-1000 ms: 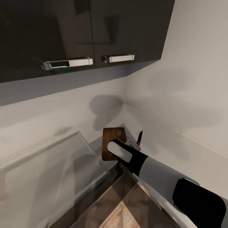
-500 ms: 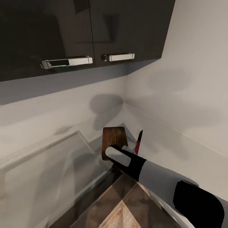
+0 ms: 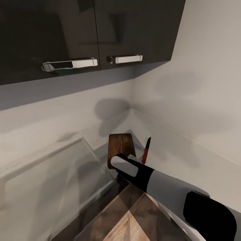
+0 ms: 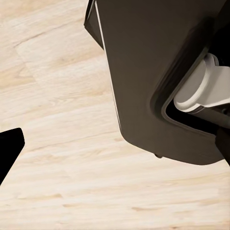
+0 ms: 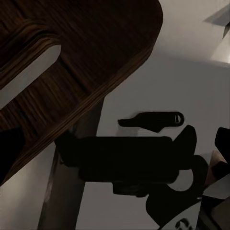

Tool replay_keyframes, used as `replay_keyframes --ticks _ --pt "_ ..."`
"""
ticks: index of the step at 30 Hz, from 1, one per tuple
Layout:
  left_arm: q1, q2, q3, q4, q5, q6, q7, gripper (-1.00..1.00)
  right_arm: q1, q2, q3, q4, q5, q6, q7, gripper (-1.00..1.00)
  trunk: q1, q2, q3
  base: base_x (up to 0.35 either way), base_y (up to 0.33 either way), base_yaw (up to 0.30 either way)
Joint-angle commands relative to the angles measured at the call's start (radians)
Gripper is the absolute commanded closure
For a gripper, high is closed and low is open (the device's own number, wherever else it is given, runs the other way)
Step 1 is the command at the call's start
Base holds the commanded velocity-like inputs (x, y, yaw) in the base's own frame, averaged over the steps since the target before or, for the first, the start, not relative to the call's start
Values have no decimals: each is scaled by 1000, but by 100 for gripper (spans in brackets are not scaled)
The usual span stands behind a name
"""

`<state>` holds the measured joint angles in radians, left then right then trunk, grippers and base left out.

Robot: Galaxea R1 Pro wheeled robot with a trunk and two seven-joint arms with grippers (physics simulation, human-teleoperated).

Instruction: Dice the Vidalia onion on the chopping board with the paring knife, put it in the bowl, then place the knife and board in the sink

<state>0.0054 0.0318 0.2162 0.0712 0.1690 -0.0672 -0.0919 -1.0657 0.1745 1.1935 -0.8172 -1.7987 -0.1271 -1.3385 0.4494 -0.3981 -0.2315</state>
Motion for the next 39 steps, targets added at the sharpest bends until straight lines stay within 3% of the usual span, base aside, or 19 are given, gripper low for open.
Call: replay_keyframes --ticks 1,13,25,32,39 --pt "-1 0 1 3 10 -5 -6 -100 -2 0 4 -2 -5 -10 -1 -100 1 -2 -2 0 0 0" --pt "-1 2 2 3 10 -5 -6 -100 -2 0 4 -69 -1 -8 -10 -100 1 -2 -8 0 0 0" --pt "-1 2 1 4 11 -5 -6 -100 -2 0 0 -77 2 -8 -11 -100 1 -2 -13 0 0 0" --pt "-1 3 1 4 10 -5 -6 -100 -2 0 -1 -77 36 -8 -11 -100 1 -2 -20 0 0 0" --pt "-1 3 1 4 10 -5 -6 -100 -2 0 -2 -77 42 -8 -11 -100 1 -2 -28 0 0 0"
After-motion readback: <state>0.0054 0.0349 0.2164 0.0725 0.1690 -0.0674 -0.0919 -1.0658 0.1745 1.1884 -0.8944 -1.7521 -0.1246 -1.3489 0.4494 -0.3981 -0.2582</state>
